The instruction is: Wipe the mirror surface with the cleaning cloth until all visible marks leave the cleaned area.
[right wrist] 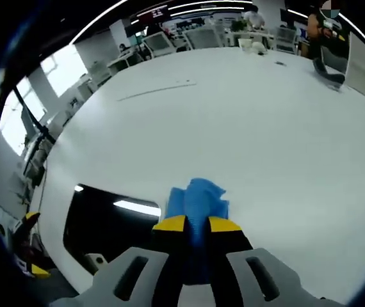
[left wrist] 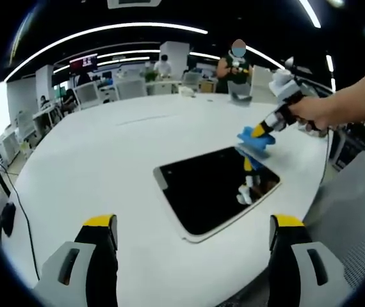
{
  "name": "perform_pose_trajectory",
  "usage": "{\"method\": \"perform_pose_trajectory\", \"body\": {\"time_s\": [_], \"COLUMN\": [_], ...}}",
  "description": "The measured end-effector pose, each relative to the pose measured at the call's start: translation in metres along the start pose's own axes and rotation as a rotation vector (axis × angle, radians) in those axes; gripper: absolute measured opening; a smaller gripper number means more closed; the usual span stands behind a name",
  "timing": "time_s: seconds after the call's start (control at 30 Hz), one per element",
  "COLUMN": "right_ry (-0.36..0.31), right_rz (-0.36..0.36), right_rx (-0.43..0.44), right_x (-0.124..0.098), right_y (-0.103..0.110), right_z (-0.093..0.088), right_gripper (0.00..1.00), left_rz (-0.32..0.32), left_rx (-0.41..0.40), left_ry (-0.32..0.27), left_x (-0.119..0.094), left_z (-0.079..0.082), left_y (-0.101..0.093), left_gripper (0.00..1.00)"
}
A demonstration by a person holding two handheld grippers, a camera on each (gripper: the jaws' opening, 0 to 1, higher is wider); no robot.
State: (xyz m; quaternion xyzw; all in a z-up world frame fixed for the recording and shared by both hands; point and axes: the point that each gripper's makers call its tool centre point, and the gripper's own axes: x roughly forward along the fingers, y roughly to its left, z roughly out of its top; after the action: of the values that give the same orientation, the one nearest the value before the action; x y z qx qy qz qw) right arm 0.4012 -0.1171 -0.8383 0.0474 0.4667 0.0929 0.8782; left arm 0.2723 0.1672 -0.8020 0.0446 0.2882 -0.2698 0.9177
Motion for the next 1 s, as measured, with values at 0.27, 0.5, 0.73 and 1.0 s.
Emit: {"method": "perform_pose_trajectory", "body": {"time_s": [0.27,0.5,0.73,1.0], "right_ry": [0.01,0.017,0.029,0.049], "right_rz": [0.013,0.017,0.018,0.004], "right_rx": [-0.007,-0.008,-0.016,-0.031], "right_x": [0.008,0.013,0.017,0.025], "right_y": [0.02,0.034,0.046,0.052], "right_z": [-0.005,-0.006,-0.009,-0.011], "right_gripper": [0.07,0.07,0.07,0.07], "left_rz": [0.002,0.004,0.006,0.01], "left_rx": [-0.01,-0.011,-0.013,-0.017], "left_ry": [0.002,0.002,0.005,0.006], "left_x": [0.0,0.0,0.001,0.002], "left_z": [-0.001,-0.001,-0.002,-0.003], "left_y": [0.001,0.002,0.003,0.004], "left_gripper": [0.99,0.99,0.99,0.99]}}
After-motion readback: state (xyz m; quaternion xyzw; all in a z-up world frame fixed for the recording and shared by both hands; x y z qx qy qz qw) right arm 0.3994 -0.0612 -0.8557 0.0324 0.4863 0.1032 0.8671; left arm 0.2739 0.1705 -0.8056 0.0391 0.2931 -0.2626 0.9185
